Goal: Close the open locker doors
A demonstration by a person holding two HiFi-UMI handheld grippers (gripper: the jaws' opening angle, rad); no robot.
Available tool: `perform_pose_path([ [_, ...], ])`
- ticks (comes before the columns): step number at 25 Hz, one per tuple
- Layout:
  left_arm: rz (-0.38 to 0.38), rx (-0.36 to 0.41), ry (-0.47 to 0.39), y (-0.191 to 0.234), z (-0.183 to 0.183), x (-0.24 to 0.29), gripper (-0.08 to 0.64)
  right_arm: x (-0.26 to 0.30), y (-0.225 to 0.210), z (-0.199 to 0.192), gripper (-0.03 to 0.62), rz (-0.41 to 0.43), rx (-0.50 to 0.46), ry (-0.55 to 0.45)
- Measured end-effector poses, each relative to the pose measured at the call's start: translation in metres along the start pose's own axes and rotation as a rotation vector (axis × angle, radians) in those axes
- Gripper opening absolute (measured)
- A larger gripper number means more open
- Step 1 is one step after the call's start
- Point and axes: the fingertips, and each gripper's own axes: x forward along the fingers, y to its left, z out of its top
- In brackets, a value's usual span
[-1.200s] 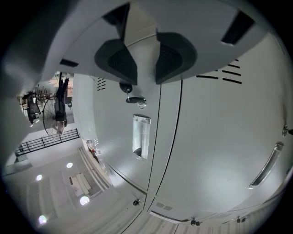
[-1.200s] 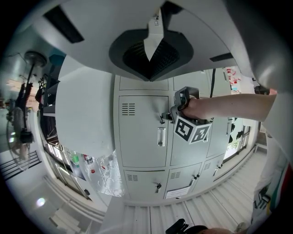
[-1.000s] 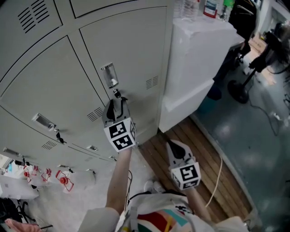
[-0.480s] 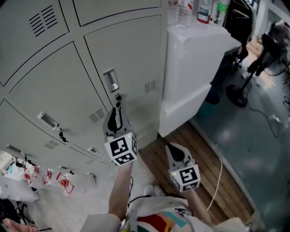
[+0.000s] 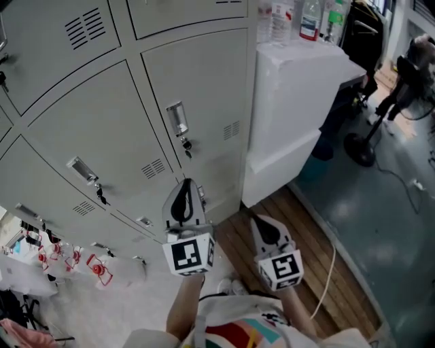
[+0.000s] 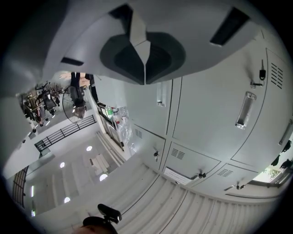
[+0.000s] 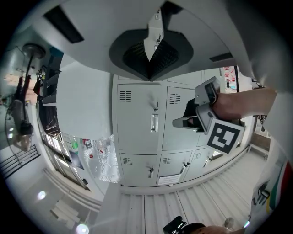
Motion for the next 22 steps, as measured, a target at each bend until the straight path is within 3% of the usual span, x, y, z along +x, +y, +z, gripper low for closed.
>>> perform_pose_path([
  [4, -0.004, -0.058, -0.012, -0.011, 0.003, -0.027, 0.011, -0.001, 0.005, 0.01, 0.005, 0.008, -0.008, -0.031],
  [10, -0.046, -0.084, 0.015, -0.032, -0.017, -0.053, 0.011, -0.002, 0.015, 0.013, 0.005, 0.058, -0.055, -0.038],
  [22, -0.063, -0.082, 0.089, -0.037, -0.042, -0.053, 0.011, -0.002, 0.001, 0.019, 0.005, -0.013, -0.076, -0.037],
])
